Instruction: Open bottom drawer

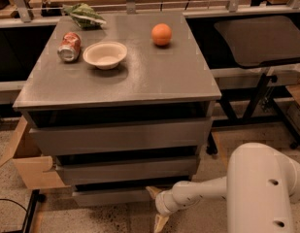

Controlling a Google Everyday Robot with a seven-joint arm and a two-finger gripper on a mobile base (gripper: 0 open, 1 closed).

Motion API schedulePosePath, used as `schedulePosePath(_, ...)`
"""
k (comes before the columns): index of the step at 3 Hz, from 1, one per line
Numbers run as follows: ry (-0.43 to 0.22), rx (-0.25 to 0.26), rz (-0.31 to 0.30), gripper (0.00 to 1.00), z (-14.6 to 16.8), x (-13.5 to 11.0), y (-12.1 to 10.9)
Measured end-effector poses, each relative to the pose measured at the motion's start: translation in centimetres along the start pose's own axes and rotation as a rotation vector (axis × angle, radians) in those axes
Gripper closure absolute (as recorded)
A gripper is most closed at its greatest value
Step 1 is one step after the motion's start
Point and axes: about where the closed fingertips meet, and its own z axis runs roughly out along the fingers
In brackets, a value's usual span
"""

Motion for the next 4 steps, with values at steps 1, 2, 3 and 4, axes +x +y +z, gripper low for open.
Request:
schedulePosePath(1,0.012,0.036,-0.024,0.00,0.7,0.8,-1.2)
schedulePosePath(2,-0.006,0.078,-0.046,0.00,1.7,1.6,-2.9)
schedulePosePath(3,-0.018,0.109,-0.059,0.00,2.7,2.1,-4.6)
schedulePosePath(4,-0.018,0.123,-0.058,0.00,3.7,2.5,-6.0)
